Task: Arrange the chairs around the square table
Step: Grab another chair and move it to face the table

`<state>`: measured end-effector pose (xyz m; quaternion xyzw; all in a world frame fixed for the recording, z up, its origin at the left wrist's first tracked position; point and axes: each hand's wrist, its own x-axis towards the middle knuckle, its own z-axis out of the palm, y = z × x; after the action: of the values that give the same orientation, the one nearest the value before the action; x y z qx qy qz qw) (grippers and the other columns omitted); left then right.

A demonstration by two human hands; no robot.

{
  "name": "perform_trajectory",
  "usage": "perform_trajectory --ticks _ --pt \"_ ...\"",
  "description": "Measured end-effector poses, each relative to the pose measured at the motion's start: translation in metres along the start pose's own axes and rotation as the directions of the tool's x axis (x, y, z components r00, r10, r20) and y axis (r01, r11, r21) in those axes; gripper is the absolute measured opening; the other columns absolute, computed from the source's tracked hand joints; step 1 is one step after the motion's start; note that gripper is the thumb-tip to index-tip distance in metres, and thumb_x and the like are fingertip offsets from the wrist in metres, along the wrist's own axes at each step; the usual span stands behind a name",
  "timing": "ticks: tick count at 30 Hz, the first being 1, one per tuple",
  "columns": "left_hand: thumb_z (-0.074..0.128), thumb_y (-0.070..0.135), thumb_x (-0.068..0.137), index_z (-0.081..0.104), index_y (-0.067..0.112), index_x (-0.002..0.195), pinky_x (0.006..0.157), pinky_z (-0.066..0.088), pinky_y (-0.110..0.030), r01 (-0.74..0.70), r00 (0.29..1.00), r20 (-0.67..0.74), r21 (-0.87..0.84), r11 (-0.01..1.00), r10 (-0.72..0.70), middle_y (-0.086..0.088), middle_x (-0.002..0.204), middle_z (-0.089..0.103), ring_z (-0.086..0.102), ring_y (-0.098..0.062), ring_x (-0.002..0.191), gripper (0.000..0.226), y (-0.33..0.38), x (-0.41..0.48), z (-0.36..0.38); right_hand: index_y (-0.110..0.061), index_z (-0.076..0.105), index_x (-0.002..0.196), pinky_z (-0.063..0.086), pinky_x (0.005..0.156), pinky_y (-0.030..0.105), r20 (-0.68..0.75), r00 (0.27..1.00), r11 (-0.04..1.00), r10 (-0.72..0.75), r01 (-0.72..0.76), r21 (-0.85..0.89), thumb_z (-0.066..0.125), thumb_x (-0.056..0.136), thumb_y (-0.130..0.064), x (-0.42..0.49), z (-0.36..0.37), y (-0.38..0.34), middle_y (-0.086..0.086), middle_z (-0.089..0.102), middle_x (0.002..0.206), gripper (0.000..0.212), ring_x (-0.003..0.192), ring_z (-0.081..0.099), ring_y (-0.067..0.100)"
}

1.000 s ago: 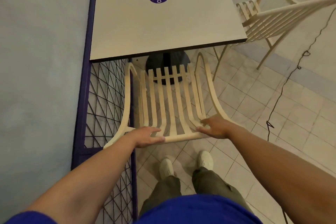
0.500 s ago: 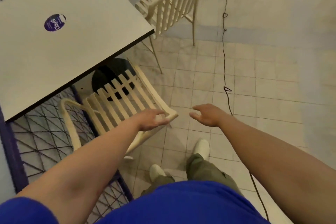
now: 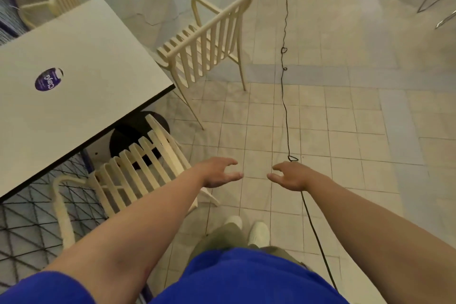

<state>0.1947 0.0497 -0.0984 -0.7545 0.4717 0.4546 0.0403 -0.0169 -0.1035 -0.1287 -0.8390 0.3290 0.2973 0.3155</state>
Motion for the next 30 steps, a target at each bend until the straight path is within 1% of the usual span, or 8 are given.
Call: perform_trajectory --ticks 3,6,9,12,16,20,25,30 --pt "0.046 0.072 0.091 0.037 0.025 0.154 0.118 0.027 -0.041 -0.001 1.0 -0.001 0.021 1.0 0.001 0.001 0.16 0.037 0.033 -0.022 0.146 0.079 0.008 0.015 -0.017 -0.017 0.04 0.15 0.03 0.116 0.041 -0.015 1.0 1.0 -0.013 0.013 0.007 0.04 0.096 -0.064 0.012 -0.025 0.007 0.002 0.04 0.156 0.071 0.143 0.036 0.022" --pt "0.045 0.073 0.09 0.037 0.026 0.153 0.117 0.026 -0.04 0.009 1.0 -0.006 0.037 0.999 -0.009 0.002 0.16 0.037 0.034 -0.022 0.146 0.079 0.011 0.036 -0.036 -0.017 0.04 0.15 0.03 0.116 0.041 -0.014 0.999 0.999 -0.034 0.034 -0.008 0.04 0.097 -0.062 0.032 -0.055 0.011 0.003 0.041 0.156 0.07 0.143 0.036 0.023" --pt "0.045 0.075 0.089 0.038 0.027 0.153 0.117 0.027 -0.041 0.009 1.0 -0.002 0.014 1.0 -0.009 0.003 0.159 0.037 0.033 -0.022 0.146 0.08 0.011 0.061 -0.06 -0.017 0.039 0.15 0.031 0.116 0.04 -0.009 0.999 0.999 -0.039 0.038 -0.028 0.04 0.097 -0.063 0.062 -0.089 0.015 0.003 0.041 0.156 0.07 0.143 0.037 0.023" --pt "0.046 0.07 0.092 0.037 0.024 0.154 0.118 0.027 -0.041 0.008 1.0 -0.012 -0.012 1.0 -0.008 0.001 0.159 0.038 0.033 -0.023 0.146 0.077 0.004 0.095 -0.097 -0.017 0.04 0.15 0.031 0.115 0.039 -0.009 0.999 0.998 -0.038 0.037 -0.044 0.039 0.096 -0.064 0.106 -0.127 0.016 0.002 0.041 0.156 0.071 0.143 0.037 0.023" --pt "0.045 0.072 0.091 0.037 0.026 0.153 0.119 0.026 -0.042 0.037 0.999 -0.025 -0.051 0.998 -0.038 -0.001 0.16 0.036 0.031 -0.024 0.147 0.078 -0.017 0.136 -0.147 -0.016 0.039 0.151 0.029 0.116 0.038 0.012 0.997 0.992 -0.074 0.075 -0.098 0.038 0.098 -0.061 0.163 -0.181 0.001 0.003 0.039 0.157 0.069 0.144 0.035 0.023" --pt "0.046 0.063 0.097 0.036 0.021 0.154 0.118 0.023 -0.038 0.047 0.997 -0.054 -0.073 0.996 -0.051 -0.002 0.162 0.032 0.028 -0.023 0.148 0.072 -0.027 0.168 -0.204 -0.016 0.038 0.151 0.029 0.116 0.038 0.009 0.993 0.984 -0.12 0.12 -0.128 0.037 0.099 -0.061 0.212 -0.235 -0.017 0.004 0.039 0.157 0.069 0.143 0.035 0.023" --pt "0.046 0.068 0.094 0.035 0.026 0.154 0.119 0.025 -0.041 0.073 0.993 -0.088 -0.091 0.993 -0.081 -0.001 0.161 0.034 0.03 -0.024 0.147 0.075 -0.025 0.194 -0.261 -0.016 0.038 0.151 0.03 0.115 0.038 0.037 0.987 0.97 -0.155 0.159 -0.182 0.037 0.099 -0.06 0.252 -0.299 -0.032 0.003 0.04 0.157 0.068 0.143 0.036 0.023" --pt "0.047 0.069 0.092 0.036 0.027 0.154 0.119 0.026 -0.04 0.075 0.988 -0.125 -0.118 0.99 -0.09 0.0 0.161 0.036 0.031 -0.022 0.147 0.076 -0.025 0.23 -0.313 -0.017 0.038 0.152 0.029 0.115 0.038 0.048 0.981 0.953 -0.19 0.196 -0.233 0.036 0.099 -0.061 0.308 -0.359 -0.041 0.004 0.038 0.157 0.069 0.144 0.034 0.023"
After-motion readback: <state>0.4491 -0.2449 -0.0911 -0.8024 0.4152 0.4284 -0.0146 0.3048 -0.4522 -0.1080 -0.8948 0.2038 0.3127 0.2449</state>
